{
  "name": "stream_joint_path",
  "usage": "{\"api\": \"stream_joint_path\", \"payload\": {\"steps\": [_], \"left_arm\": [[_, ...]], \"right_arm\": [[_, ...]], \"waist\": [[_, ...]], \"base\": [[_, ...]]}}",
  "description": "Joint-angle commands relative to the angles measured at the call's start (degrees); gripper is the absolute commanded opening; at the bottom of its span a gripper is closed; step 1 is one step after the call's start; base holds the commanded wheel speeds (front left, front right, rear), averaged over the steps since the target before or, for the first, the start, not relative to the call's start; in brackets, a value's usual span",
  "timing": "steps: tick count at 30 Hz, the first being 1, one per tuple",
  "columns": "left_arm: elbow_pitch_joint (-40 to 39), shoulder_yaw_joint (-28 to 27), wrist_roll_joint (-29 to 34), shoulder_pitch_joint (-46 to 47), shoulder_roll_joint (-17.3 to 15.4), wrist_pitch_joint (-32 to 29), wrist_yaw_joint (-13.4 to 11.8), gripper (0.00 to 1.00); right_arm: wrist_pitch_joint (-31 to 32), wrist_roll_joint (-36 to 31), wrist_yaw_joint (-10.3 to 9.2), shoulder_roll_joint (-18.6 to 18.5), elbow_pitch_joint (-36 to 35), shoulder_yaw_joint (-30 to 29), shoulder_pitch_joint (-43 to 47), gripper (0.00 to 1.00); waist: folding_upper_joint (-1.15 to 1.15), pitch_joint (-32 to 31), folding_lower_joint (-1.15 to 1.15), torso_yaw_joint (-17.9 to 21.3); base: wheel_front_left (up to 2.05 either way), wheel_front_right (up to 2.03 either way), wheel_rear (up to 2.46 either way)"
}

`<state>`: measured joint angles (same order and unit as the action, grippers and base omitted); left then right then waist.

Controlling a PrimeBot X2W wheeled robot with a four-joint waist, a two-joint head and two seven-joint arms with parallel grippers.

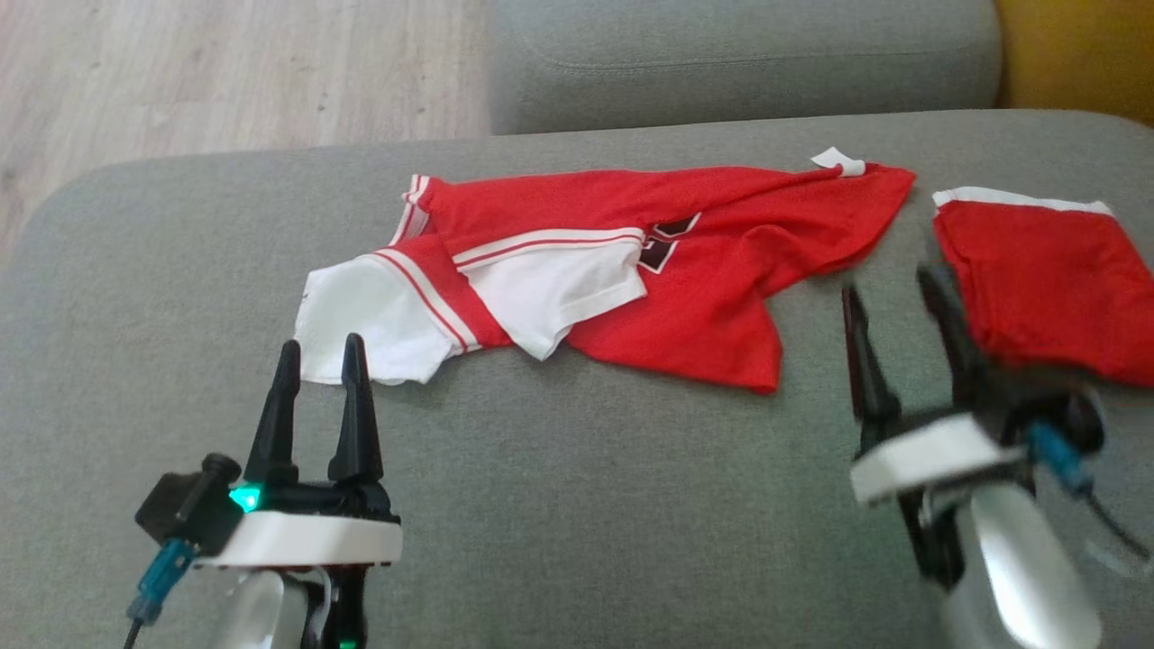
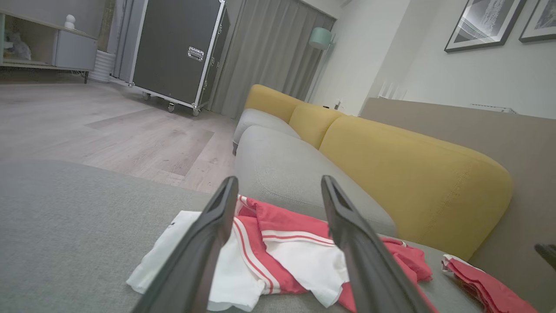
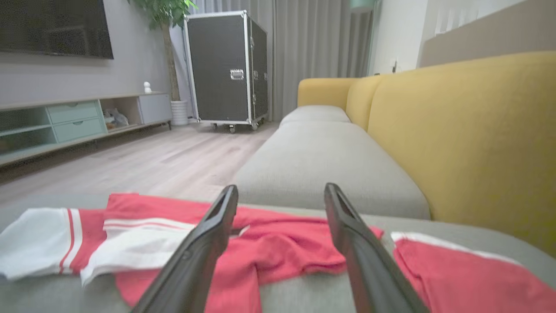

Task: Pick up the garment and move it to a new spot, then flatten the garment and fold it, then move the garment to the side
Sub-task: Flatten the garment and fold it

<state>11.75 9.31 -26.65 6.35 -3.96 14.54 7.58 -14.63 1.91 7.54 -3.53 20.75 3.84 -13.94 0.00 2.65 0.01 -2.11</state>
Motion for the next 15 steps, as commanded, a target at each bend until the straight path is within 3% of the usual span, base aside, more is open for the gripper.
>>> {"api": "stream_joint_path", "payload": {"steps": [1, 7, 11, 15], "left_arm": [[-1.9, -1.9, 0.5, 0.9, -0.3, 0.5, -0.1, 1.0], [-1.6, -1.1, 0.3, 1.8, -0.4, 0.5, -0.1, 1.0], [-1.5, -0.2, 0.1, 2.7, -0.3, 0.5, -0.1, 1.0], [-1.1, 0.4, -0.1, 3.3, -0.4, 0.5, -0.1, 1.0]], "right_arm": [[-0.4, 0.2, -0.05, 0.6, -3.0, 1.7, 0.0, 1.0], [-0.4, 0.4, -0.05, 0.6, -3.3, 2.9, 3.0, 1.0], [2.0, 0.2, -0.05, 0.6, 0.8, 3.6, 2.6, 1.0], [5.2, 4.6, -0.05, 0.6, 6.5, 4.4, 0.4, 1.0]], "waist": [[0.0, 0.2, -0.01, 0.4], [0.0, 1.0, -0.01, 0.1], [0.0, 1.9, -0.01, -1.3], [0.0, 3.1, -0.01, -2.9]], "base": [[0.0, 0.0, 0.0], [0.0, 0.0, 0.0], [0.0, 0.0, 0.0], [0.0, 0.0, 0.0]]}}
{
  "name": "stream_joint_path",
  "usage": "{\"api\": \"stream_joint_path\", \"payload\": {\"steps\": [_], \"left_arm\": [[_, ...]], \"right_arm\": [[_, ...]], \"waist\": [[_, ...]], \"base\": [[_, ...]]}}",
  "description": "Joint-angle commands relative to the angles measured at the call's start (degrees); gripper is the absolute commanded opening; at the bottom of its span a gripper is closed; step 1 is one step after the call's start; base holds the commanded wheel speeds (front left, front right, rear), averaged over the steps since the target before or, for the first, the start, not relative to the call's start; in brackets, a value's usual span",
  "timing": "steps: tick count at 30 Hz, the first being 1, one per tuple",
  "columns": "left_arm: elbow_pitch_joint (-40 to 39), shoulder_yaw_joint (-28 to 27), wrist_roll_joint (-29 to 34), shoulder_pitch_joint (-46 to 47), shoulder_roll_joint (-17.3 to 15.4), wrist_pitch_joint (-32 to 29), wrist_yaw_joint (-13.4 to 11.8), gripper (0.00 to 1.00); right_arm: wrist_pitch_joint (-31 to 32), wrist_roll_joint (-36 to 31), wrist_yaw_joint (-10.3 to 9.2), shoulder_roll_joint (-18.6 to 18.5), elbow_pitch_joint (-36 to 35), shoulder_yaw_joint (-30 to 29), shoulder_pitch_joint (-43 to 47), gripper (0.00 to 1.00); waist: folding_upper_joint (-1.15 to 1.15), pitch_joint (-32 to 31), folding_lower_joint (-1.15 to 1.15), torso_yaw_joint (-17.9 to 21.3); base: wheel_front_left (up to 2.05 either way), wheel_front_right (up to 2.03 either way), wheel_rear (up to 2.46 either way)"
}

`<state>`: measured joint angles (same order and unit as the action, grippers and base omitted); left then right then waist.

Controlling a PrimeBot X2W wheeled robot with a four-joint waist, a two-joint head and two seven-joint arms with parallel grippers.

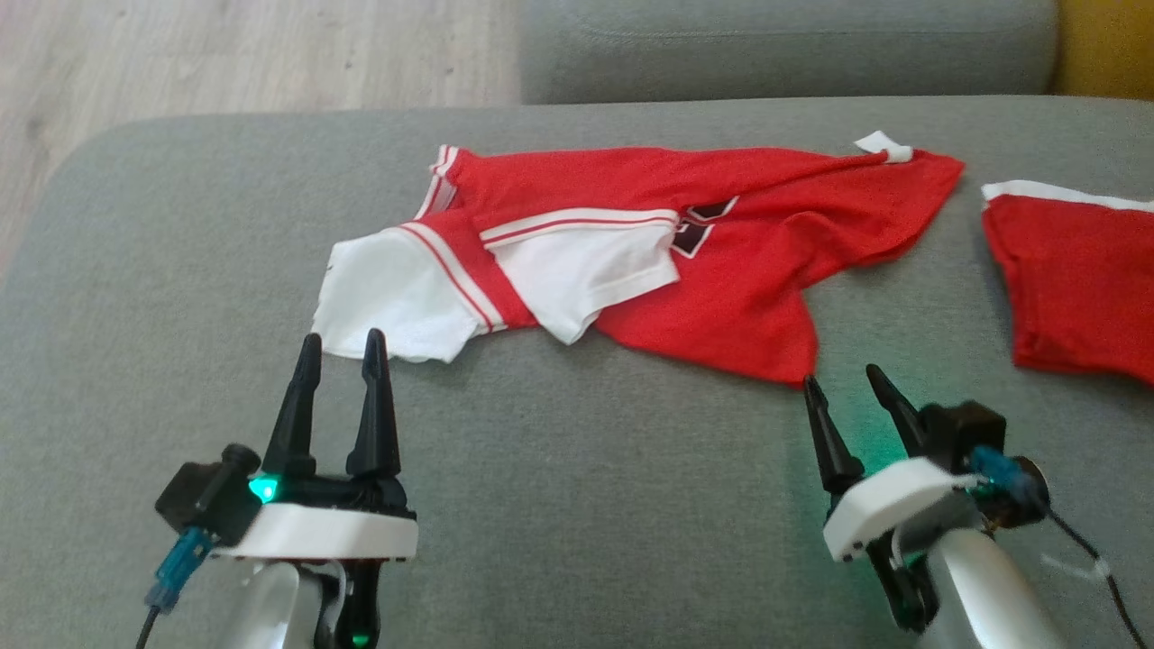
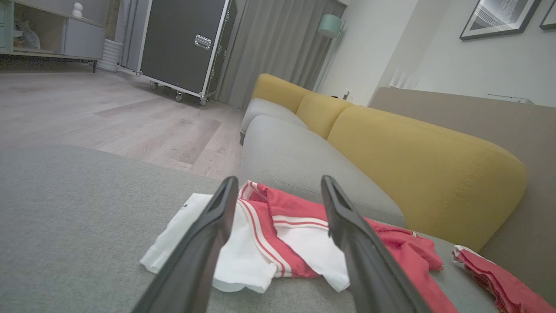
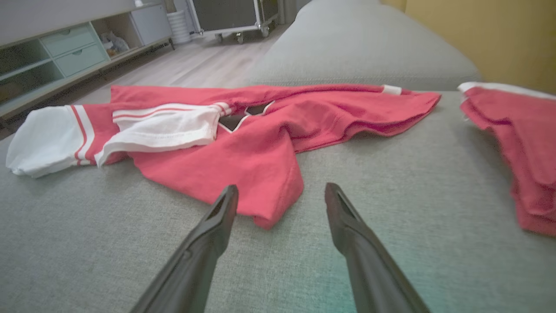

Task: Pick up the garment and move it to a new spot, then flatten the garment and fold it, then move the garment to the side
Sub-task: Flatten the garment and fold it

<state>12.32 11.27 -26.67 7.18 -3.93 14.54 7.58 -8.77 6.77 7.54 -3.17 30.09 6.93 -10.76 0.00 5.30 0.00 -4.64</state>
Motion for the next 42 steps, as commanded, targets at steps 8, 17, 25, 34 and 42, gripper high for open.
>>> {"api": "stream_joint_path", "payload": {"steps": [8, 17, 25, 34, 42], "left_arm": [[-0.5, -0.4, -0.6, 3.6, -0.8, 0.5, -0.1, 1.0], [-0.3, -0.8, -0.6, 3.9, -1.0, 0.5, -0.1, 1.0], [-0.6, -2.1, 0.0, 3.3, -1.1, 0.5, -0.1, 1.0], [-1.2, -3.6, 0.3, 1.7, -0.8, 0.5, -0.1, 1.0], [-1.7, -3.8, 0.4, 1.2, -0.4, 0.5, -0.1, 1.0]], "right_arm": [[2.9, 4.3, -0.05, 0.3, 11.1, 1.9, -9.8, 1.0], [1.1, 2.3, -0.05, 0.3, 22.5, 3.7, -15.3, 0.09], [-4.2, -3.2, -0.05, 0.3, 25.8, 0.1, -18.1, 0.0], [-2.0, -14.8, -0.05, -2.5, 20.9, -14.5, -13.5, 0.0], [-1.0, -17.7, -0.05, -0.4, 13.5, -16.3, -10.8, 1.0]], "waist": [[0.0, 1.9, 0.0, -3.8], [0.0, 1.8, 0.0, -4.5], [0.0, 0.3, 0.0, -0.9], [0.0, -2.4, 0.0, 2.3], [0.0, -2.8, 0.0, 3.7]], "base": [[0.0, 0.0, 0.0], [0.0, 0.0, 0.0], [0.0, 0.0, 0.0], [0.0, 0.0, 0.0], [0.0, 0.0, 0.0]]}}
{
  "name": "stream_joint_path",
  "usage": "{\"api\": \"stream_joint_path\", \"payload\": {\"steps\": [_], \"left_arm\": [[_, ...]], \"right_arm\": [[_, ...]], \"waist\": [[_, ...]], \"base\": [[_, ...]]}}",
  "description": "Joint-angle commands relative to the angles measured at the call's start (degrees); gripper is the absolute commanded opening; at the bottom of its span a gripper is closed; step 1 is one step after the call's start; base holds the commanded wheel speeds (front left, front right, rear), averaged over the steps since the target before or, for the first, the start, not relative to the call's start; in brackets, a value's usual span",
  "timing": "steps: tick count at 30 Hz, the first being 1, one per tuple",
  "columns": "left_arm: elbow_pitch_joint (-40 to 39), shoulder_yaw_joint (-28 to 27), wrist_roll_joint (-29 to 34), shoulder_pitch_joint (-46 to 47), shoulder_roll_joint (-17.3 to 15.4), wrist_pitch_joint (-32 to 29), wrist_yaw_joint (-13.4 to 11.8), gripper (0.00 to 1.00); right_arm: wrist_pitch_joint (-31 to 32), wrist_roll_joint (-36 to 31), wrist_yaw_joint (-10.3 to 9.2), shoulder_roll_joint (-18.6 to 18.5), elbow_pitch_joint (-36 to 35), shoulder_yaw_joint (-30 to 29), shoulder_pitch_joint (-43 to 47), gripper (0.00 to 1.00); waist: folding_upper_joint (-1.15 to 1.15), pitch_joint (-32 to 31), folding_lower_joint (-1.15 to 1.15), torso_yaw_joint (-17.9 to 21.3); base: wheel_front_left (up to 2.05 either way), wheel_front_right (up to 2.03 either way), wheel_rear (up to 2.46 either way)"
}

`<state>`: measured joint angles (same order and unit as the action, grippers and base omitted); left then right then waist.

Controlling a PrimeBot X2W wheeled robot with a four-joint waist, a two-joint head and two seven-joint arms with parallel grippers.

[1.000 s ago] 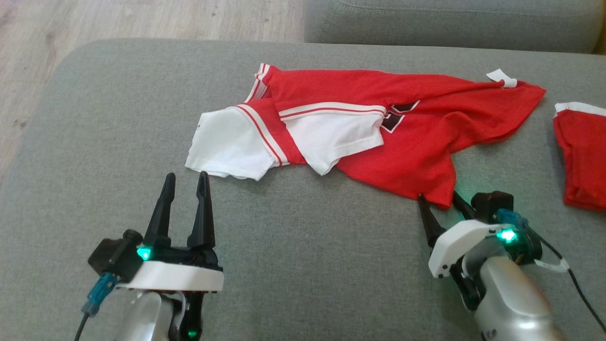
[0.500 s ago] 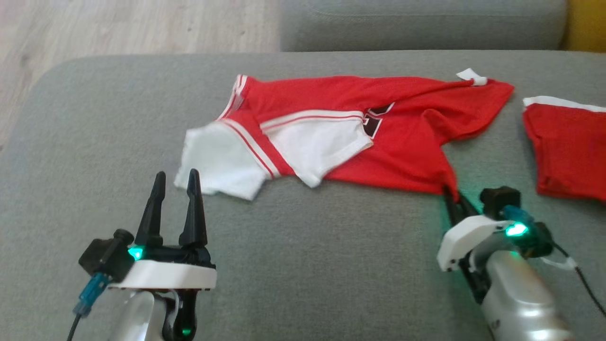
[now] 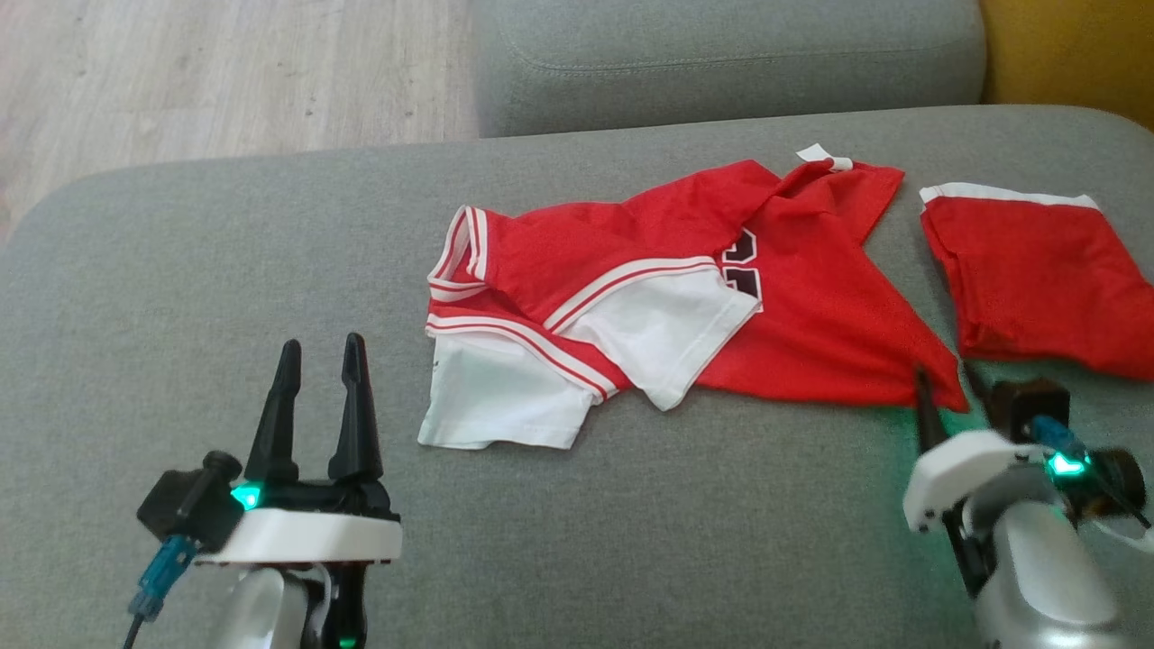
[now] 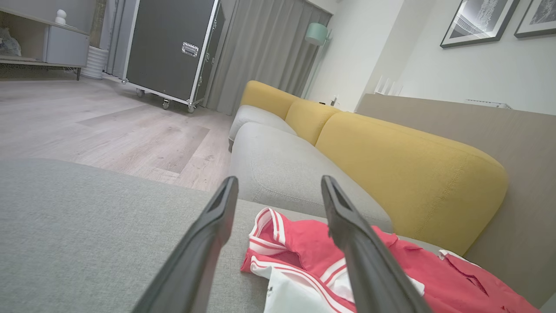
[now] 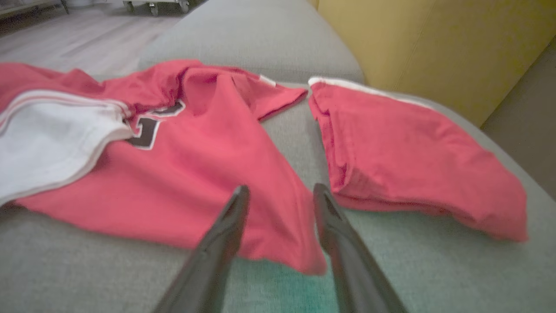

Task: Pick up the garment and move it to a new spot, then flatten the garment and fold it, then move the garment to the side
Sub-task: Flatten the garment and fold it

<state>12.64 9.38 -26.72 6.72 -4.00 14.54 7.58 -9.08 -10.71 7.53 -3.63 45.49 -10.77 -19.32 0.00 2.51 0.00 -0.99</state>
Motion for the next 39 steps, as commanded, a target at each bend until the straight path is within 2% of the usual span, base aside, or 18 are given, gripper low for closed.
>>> {"api": "stream_joint_path", "payload": {"steps": [1, 5, 10, 14, 17, 20, 28, 35, 39], "left_arm": [[-2.1, -1.9, 0.5, 1.7, -0.3, 0.5, -0.1, 1.0], [-2.1, -1.8, 0.6, 1.8, -0.2, 0.5, -0.1, 1.0], [-2.2, -1.4, 0.6, 1.9, -0.4, 0.5, -0.1, 1.0], [-2.2, -0.9, 0.7, 1.8, -0.4, 0.5, -0.1, 1.0], [-2.1, -0.6, 0.7, 1.9, -0.5, 0.5, -0.1, 1.0], [-1.9, -0.1, 0.6, 2.3, -0.5, 0.5, -0.1, 1.0], [-1.3, 1.2, 0.1, 3.1, -0.3, 0.5, -0.1, 1.0], [-0.8, 1.7, -0.3, 4.0, -0.3, 0.5, -0.1, 1.0], [-0.6, 1.6, -0.4, 4.3, -0.3, 0.5, -0.1, 1.0]], "right_arm": [[-1.7, 0.5, -0.04, 0.3, -3.2, 2.3, -2.1, 1.0], [-5.0, 6.2, -0.04, 0.7, -9.5, 8.6, -1.1, 1.0], [-5.9, 14.3, -0.04, 0.7, -19.2, 15.9, 2.9, 1.0], [-5.9, 16.7, -0.04, 0.7, -25.5, 17.4, 6.7, 1.0], [-5.9, 16.2, -0.04, 0.7, -26.4, 19.2, 7.7, 1.0], [-5.9, 14.3, -0.04, 0.7, -24.6, 22.0, 7.1, 1.0], [-2.9, 10.1, -0.04, -0.1, -12.1, 30.7, 0.6, 1.0], [-1.3, 9.0, -0.04, -0.9, -1.7, 33.7, -4.7, 1.0], [-1.9, 9.3, -0.04, -0.9, 1.2, 34.9, -6.1, 1.0]], "waist": [[0.0, 0.1, 0.0, 0.2], [0.0, 0.3, 0.0, 0.2], [0.0, 0.4, 0.0, -0.3], [0.0, 0.6, 0.0, -1.3], [0.0, 1.0, 0.0, -2.2], [0.0, 1.6, 0.0, -3.4], [0.0, 3.4, 0.0, -6.7], [0.0, 4.6, 0.0, -9.0], [0.0, 4.8, 0.0, -9.4]], "base": [[0.0, 0.0, 0.0], [0.0, 0.0, 0.0], [0.0, 0.0, 0.0], [0.0, 0.0, 0.0], [0.0, 0.0, 0.0], [0.0, 0.0, 0.0], [0.0, 0.0, 0.0], [0.0, 0.0, 0.0], [0.0, 0.0, 0.0]]}}
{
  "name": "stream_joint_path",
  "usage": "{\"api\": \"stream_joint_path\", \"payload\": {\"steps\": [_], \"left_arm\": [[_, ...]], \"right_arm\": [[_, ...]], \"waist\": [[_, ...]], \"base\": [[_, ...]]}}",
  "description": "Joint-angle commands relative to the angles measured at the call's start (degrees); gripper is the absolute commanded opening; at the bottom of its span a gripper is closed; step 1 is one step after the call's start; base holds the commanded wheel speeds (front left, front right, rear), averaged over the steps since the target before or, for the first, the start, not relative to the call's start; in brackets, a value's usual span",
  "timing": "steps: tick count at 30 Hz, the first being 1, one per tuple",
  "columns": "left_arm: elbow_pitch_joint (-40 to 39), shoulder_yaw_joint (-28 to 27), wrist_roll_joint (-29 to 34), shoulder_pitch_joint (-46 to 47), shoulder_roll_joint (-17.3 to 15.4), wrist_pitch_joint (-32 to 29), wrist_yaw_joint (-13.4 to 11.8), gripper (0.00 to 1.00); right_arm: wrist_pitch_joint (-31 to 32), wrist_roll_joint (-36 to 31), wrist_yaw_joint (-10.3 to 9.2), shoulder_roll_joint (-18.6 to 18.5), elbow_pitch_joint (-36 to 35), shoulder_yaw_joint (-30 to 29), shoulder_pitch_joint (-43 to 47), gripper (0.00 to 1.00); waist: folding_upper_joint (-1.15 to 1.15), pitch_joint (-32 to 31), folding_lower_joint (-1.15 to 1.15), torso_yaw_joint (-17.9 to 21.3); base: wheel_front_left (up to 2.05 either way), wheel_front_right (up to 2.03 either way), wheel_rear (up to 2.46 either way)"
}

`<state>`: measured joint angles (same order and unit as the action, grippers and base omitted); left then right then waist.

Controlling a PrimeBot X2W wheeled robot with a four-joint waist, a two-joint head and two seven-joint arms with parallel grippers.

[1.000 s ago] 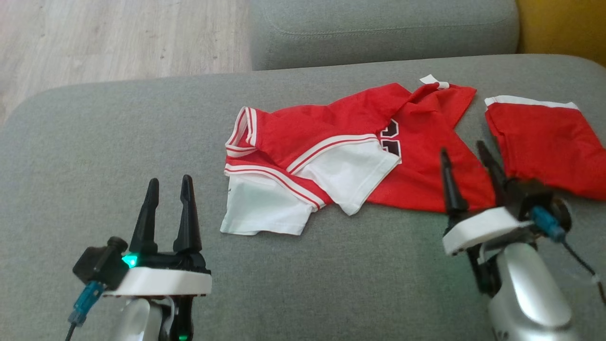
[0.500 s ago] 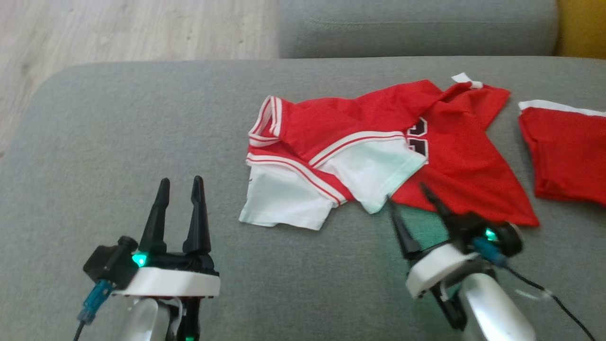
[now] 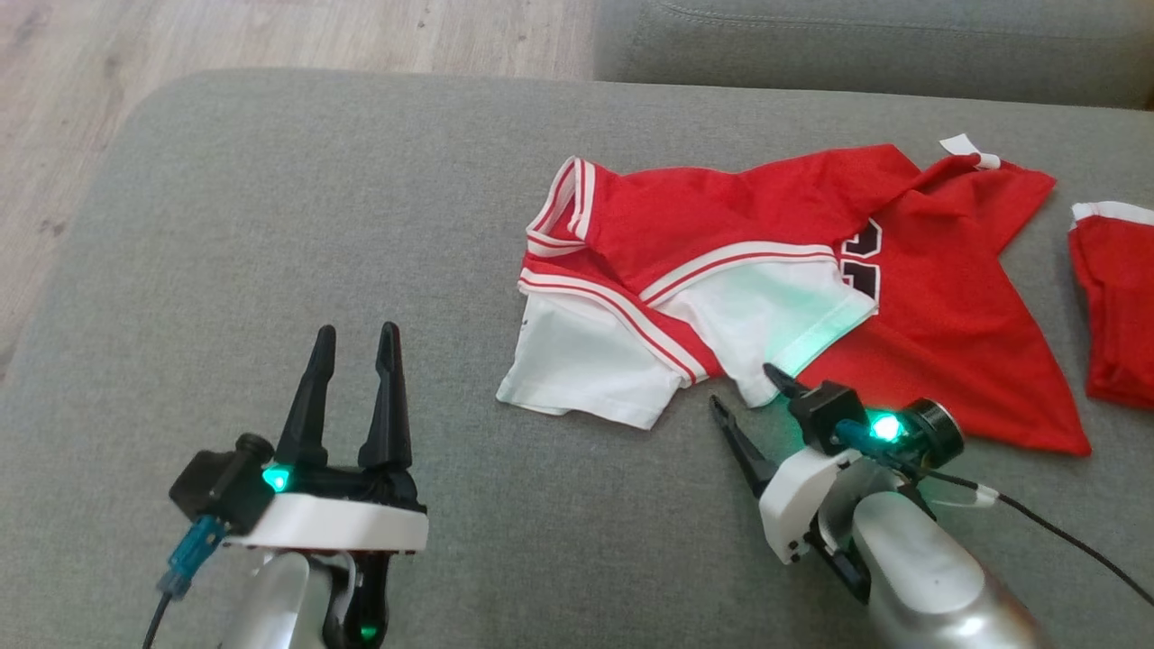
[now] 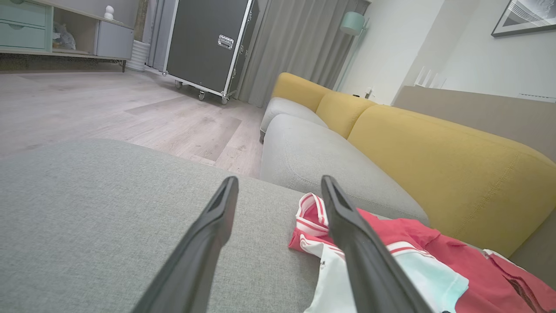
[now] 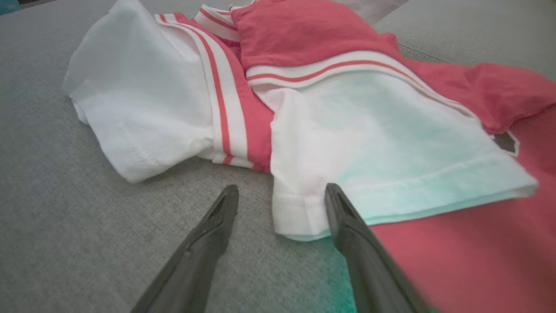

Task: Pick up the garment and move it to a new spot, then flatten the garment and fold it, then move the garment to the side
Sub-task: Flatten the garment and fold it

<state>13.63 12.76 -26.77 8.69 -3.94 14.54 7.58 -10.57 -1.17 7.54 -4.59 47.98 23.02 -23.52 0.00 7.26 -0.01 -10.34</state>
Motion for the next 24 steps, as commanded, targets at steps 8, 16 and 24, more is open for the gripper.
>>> {"api": "stream_joint_path", "payload": {"steps": [8, 16, 24], "left_arm": [[-1.1, -2.3, -0.4, 2.5, -0.4, 0.5, -0.1, 1.0], [-1.0, -3.2, -0.2, 1.8, -0.4, 0.5, -0.1, 1.0], [-1.8, -3.5, 0.1, 1.5, -0.2, 0.5, -0.1, 1.0]], "right_arm": [[-2.0, 0.3, -0.05, 0.3, 3.8, 2.6, -4.1, 0.0], [-3.2, 2.6, -0.05, 0.5, 4.6, 3.6, -4.9, 0.0], [-2.9, 5.8, -0.05, -3.1, -2.7, 0.8, -9.6, 0.0]], "waist": [[0.0, -0.1, 0.01, 0.3], [0.0, -1.9, 0.01, 2.4], [0.0, -2.1, 0.01, 3.2]], "base": [[0.0, 0.0, 0.0], [0.0, 0.0, 0.0], [0.0, 0.0, 0.0]]}}
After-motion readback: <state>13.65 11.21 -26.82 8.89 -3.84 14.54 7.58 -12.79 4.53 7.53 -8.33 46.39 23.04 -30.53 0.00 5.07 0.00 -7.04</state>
